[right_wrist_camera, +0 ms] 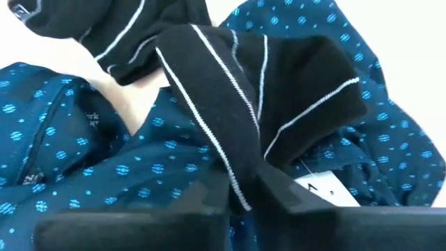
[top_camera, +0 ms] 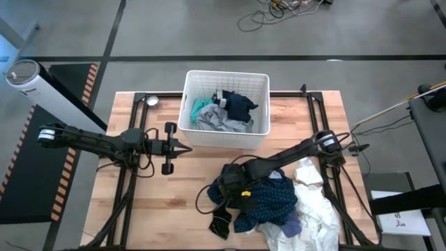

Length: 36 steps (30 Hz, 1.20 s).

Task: Sort clothes
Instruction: Put the black sock into the laundry organizer

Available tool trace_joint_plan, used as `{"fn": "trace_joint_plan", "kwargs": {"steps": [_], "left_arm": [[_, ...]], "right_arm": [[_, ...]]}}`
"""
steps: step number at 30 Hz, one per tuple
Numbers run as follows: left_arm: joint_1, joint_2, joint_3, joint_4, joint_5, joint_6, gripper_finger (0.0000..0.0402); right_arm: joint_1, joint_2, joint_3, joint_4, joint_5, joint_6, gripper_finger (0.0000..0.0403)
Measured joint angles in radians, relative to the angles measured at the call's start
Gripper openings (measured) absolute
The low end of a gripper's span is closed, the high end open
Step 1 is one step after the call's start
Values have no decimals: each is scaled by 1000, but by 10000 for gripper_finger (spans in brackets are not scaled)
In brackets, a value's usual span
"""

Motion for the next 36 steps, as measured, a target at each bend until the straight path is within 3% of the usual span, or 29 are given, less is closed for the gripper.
{"fn": "trace_joint_plan", "kwargs": {"steps": [4, 14, 18, 21, 28, 36], "left_arm": [[0, 0, 0, 0, 0, 0, 0], [0, 0, 0, 1, 0, 0, 0], [0, 0, 0, 1, 0, 0, 0], [0, 0, 0, 1, 0, 0, 0], [0, 0, 0, 1, 0, 0, 0], [0, 0, 0, 1, 0, 0, 0]], "right_arm": [[0, -20, 0, 2, 0, 10, 22], [0, -31, 0, 4, 0, 28, 146], [-2, -30, 0, 5, 1, 20, 172], [-2, -30, 0, 7, 4, 7, 150], [-4, -30, 0, 7, 11, -24, 11], [-4, -61, 0, -6, 33, -28, 3]]}}
